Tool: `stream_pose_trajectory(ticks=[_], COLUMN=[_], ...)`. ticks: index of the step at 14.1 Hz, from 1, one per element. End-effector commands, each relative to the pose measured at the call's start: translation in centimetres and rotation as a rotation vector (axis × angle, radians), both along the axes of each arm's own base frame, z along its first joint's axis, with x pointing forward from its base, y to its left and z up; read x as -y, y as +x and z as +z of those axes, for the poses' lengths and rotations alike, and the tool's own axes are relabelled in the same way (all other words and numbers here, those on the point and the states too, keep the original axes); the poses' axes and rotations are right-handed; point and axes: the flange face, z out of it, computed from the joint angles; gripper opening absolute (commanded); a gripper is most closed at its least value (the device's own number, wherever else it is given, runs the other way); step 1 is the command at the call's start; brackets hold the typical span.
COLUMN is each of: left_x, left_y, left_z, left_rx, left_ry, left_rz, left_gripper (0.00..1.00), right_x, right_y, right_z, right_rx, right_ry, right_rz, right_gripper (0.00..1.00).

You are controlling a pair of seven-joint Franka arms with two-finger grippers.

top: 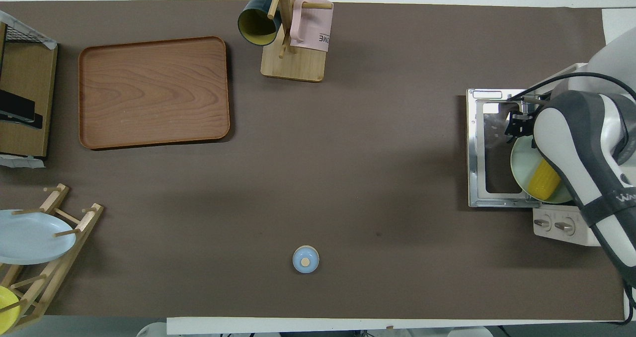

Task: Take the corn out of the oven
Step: 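Reach the right gripper into the oven and grasp the green plate, then pull the plate out and set it mid-table with the right gripper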

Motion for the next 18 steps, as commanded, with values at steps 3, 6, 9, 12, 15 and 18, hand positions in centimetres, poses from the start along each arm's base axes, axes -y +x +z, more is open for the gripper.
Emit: stream_pose_trajectory(ticks=[3,6,9,12,15,18], left_x=[-0.3,-0.3,-0.3,-0.3,-0.3,-0.3], left_y=[-0.2,-0.2,-0.2,-0.2,-0.2,-0.2], left_z=[0.1,0.1,0.1,0.1,0.1,0.1], left_rx=[-0.010,-0.010,-0.010,-0.010,-0.010,-0.010], left_ry=[-0.010,-0.010,-0.010,-0.010,-0.010,-0.010], left_rz=[0.010,0.010,0.010,0.010,0.010,0.010], left_gripper=[1.00,1.00,1.00,1.00,1.00,1.00], right_x=[-0.3,0.3,0.4,0.4,0.8,0.3], right_y=[-1.9,-2.5,-2.8,-2.8,-2.9,-3.1], right_z=[-1.1,-1.9,-2.5,-3.5,-3.4,-3.2], right_rx=[0.024,0.013,0.004,0.017,-0.003,-0.034], right_ry=[0.015,0.017,0.016,0.013,-0.040,-0.045], right_rz=[0.012,0.006,0.006,0.021,0.089,0.100], right_gripper=[0.55,0.54,0.54,0.49,0.25,0.06])
